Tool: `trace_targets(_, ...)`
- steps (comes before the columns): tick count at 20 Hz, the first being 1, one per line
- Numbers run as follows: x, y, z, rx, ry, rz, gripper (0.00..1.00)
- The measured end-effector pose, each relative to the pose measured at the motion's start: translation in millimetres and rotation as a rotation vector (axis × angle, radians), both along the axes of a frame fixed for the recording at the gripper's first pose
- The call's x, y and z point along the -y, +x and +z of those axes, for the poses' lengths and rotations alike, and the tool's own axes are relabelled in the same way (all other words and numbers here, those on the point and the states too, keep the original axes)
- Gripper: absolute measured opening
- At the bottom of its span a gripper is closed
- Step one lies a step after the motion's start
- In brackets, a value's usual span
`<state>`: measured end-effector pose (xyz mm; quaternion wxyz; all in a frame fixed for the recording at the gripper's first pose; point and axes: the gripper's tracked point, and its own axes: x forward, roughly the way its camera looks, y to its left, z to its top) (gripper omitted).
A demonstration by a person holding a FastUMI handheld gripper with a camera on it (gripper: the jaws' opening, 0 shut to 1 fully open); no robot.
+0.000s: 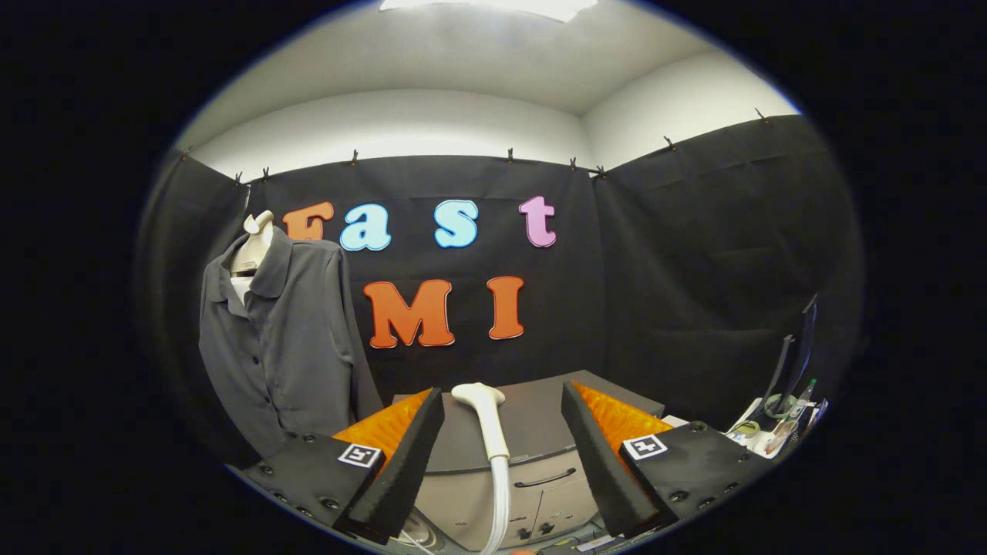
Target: Iron the clothes twice with a garment steamer, once on the left side and once on the right side.
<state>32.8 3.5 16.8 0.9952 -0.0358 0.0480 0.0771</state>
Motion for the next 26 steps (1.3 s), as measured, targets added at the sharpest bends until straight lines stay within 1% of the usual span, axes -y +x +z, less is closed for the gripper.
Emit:
trace_targets(1,-3,10,-1,-0.021,-0.002,0.008,0.98)
trace_targets(3,0,31,-3,-0.059,-0.046,0.012,0.98)
trace_targets(6,-21,62,-11,-0.14,-0.095,0.066,0.98)
trace_targets(8,-25,81,-25,-0.225,-0.109,0.061,0.98)
trace_targets(10,-35,102,-32,-0.271,-0.114,0.071,0.98)
trace_targets(13,-36,132,-53,-0.351,-0.186,0.062,0.98)
trace_targets(15,-39,149,-69,-0.406,-0.206,0.07,0.99)
trace_targets(18,-44,175,-98,-0.522,-0.168,0.066,0.99)
trace_targets(20,-41,195,-117,-0.588,-0.152,0.048,0.99)
trace_targets(22,-32,212,-142,-0.65,-0.174,0.023,0.99)
trace_targets(26,-21,240,-179,-0.759,-0.187,0.013,0.99)
